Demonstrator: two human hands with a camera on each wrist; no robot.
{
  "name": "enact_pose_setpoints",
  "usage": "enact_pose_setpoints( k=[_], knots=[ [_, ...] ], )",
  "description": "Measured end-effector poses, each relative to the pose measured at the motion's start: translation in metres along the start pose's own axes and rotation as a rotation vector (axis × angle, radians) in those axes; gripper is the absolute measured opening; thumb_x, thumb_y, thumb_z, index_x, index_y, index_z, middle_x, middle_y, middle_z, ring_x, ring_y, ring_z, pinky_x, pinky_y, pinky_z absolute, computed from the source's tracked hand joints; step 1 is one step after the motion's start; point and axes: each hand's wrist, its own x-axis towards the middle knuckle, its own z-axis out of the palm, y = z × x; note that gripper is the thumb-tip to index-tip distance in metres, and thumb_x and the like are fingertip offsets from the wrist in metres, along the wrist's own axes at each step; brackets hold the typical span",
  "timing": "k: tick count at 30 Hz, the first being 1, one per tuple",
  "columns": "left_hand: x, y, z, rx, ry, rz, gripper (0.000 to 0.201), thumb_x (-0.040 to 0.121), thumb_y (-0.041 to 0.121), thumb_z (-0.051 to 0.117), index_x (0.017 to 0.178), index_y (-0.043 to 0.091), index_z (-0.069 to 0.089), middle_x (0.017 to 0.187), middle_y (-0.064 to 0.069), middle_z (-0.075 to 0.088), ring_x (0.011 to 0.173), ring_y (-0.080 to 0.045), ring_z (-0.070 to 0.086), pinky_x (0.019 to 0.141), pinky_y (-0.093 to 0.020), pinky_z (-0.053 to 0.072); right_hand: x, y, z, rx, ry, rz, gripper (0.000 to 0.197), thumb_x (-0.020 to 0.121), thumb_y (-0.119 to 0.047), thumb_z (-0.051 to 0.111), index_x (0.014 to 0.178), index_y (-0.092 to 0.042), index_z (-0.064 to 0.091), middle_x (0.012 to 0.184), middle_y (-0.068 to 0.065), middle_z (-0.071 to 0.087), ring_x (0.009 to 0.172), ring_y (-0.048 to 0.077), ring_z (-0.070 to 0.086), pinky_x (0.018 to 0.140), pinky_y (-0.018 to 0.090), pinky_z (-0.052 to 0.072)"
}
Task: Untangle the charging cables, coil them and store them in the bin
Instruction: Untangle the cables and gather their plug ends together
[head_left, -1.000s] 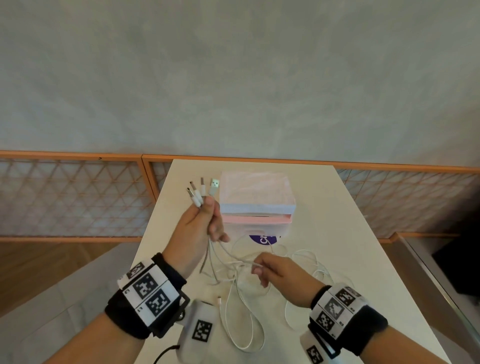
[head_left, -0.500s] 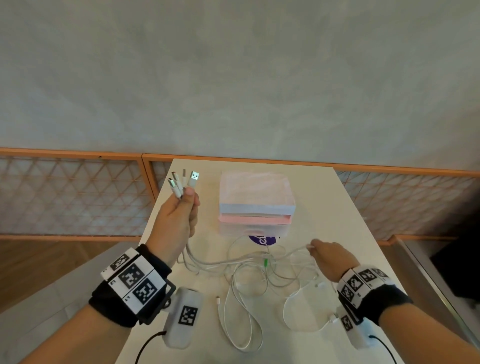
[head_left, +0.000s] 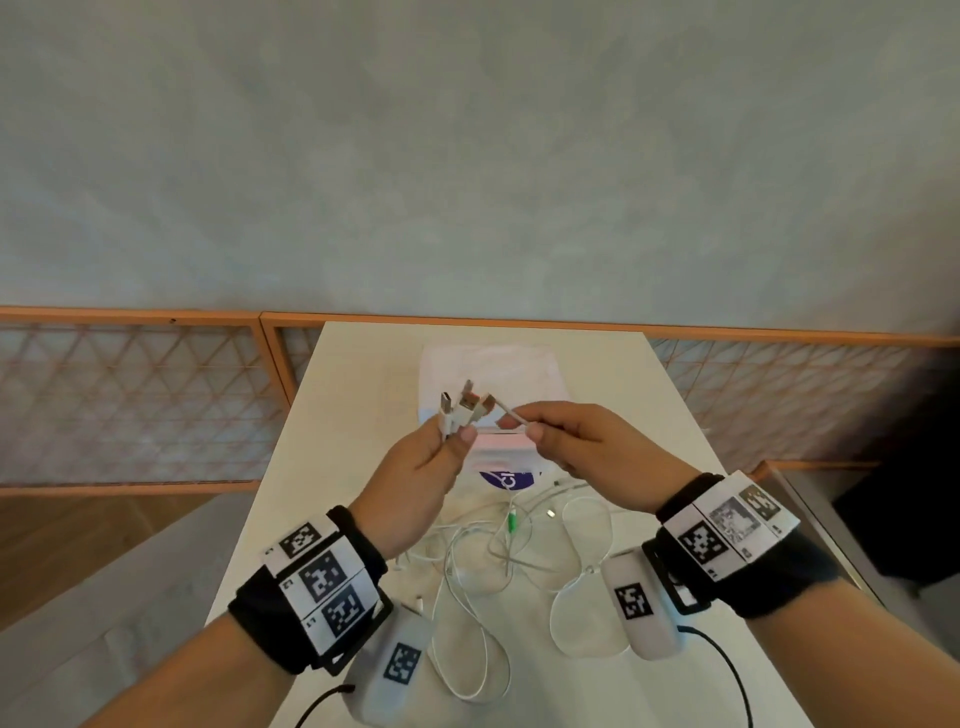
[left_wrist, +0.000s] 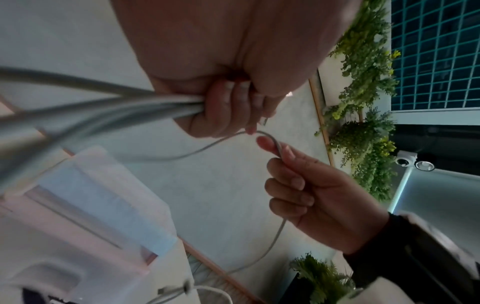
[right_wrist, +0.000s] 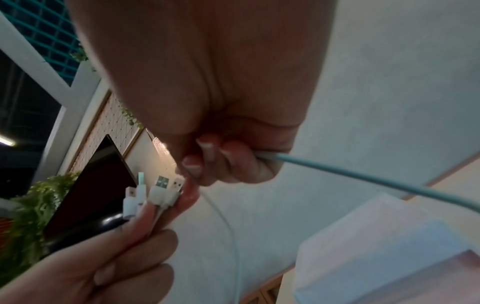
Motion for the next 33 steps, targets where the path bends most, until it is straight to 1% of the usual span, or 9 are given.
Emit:
enact_pose_setpoints(
  k=[3, 6, 9, 11, 13, 19, 26, 30, 33],
  knots=[
    [0.001, -0.002, 0.006, -0.036, -0.015, -0.051, 0.034, 0.097, 0.034, 0.041, 0.096, 0.002, 0.054, 0.058, 0.006, 0.031, 0.050, -0.010, 0.026, 0.046, -0.016, 0.025, -0.001, -0.003, -0.003, 0.009, 0.024, -0.022, 0.027, 0.098, -0.018, 0.043, 0.114, -0.020, 0.064, 0.049, -0.017, 0.045, 0.049, 0.000, 0.037, 0.051, 0.008, 0.032],
    [0.000, 0.008, 0.008, -0.224, -0.007, -0.106, 0.027, 0.096, 0.034, 0.040, 0.079, 0.013, 0.044, 0.052, 0.008, 0.033, 0.047, -0.009, 0.022, 0.043, -0.019, 0.017, -0.001, 0.002, 0.000, 0.001, -0.005, -0.012, 0.022, 0.097, -0.020, 0.045, 0.102, -0.016, 0.066, 0.049, -0.016, 0.042, 0.048, 0.001, 0.034, 0.050, 0.008, 0.031],
    [0.002, 0.019, 0.005, -0.352, -0.042, -0.083, 0.029, 0.095, 0.036, 0.038, 0.088, 0.011, 0.051, 0.049, 0.010, 0.032, 0.044, -0.007, 0.020, 0.044, -0.023, 0.013, -0.003, 0.009, 0.008, -0.023, -0.031, 0.011, 0.023, 0.098, -0.018, 0.042, 0.090, -0.009, 0.062, 0.047, -0.021, 0.047, 0.046, -0.001, 0.038, 0.050, 0.007, 0.032],
    [0.002, 0.022, 0.002, -0.386, -0.064, -0.078, 0.032, 0.093, 0.035, 0.040, 0.107, 0.013, 0.058, 0.051, 0.009, 0.032, 0.044, -0.007, 0.019, 0.044, -0.024, 0.012, -0.005, 0.013, 0.013, -0.047, -0.037, 0.023, 0.028, 0.099, -0.020, 0.039, 0.087, -0.004, 0.060, 0.052, -0.028, 0.053, 0.051, -0.005, 0.045, 0.054, 0.006, 0.036],
    [0.000, 0.022, 0.002, -0.367, -0.078, -0.072, 0.035, 0.088, 0.039, 0.045, 0.111, 0.017, 0.059, 0.053, 0.006, 0.031, 0.045, -0.007, 0.020, 0.045, -0.024, 0.013, -0.007, 0.014, 0.019, -0.081, -0.048, 0.020, 0.034, 0.097, -0.028, 0.040, 0.086, -0.003, 0.061, 0.058, -0.020, 0.052, 0.055, -0.003, 0.044, 0.058, 0.007, 0.036],
    [0.003, 0.025, -0.006, -0.436, 0.095, -0.023, 0.021, 0.095, 0.030, 0.041, 0.083, 0.021, 0.056, 0.048, 0.011, 0.032, 0.044, -0.007, 0.020, 0.043, -0.022, 0.012, -0.007, 0.036, 0.030, -0.204, -0.074, 0.022, 0.023, 0.099, -0.017, 0.038, 0.086, -0.020, 0.057, 0.073, -0.014, 0.053, 0.066, 0.002, 0.047, 0.067, 0.013, 0.041],
    [0.008, 0.036, -0.042, -0.512, 0.232, 0.085, 0.022, 0.097, 0.028, 0.038, 0.081, 0.021, 0.053, 0.047, 0.010, 0.033, 0.039, -0.003, 0.022, 0.038, -0.017, 0.016, -0.007, 0.128, 0.008, -0.613, 0.199, 0.191, 0.023, 0.095, -0.023, 0.040, 0.087, -0.016, 0.061, 0.089, -0.002, 0.053, 0.088, 0.031, 0.056, 0.078, 0.043, 0.046],
    [0.006, 0.031, -0.034, -0.474, 0.224, 0.089, 0.023, 0.099, 0.026, 0.036, 0.082, 0.020, 0.052, 0.047, 0.011, 0.033, 0.039, -0.003, 0.023, 0.037, -0.016, 0.018, 0.002, 0.127, -0.001, -0.341, 0.409, 0.275, 0.025, 0.095, -0.006, 0.039, 0.082, -0.017, 0.056, 0.100, 0.012, 0.056, 0.077, 0.024, 0.058, 0.076, 0.037, 0.047],
    [0.006, 0.027, -0.036, -0.455, 0.248, 0.085, 0.023, 0.098, 0.027, 0.037, 0.083, 0.020, 0.052, 0.046, 0.011, 0.034, 0.039, -0.002, 0.024, 0.036, -0.016, 0.019, 0.007, 0.100, -0.022, -0.258, 0.666, 0.175, 0.025, 0.095, -0.006, 0.040, 0.090, -0.016, 0.061, 0.105, 0.014, 0.057, 0.088, 0.022, 0.056, 0.084, 0.027, 0.041]
  ],
)
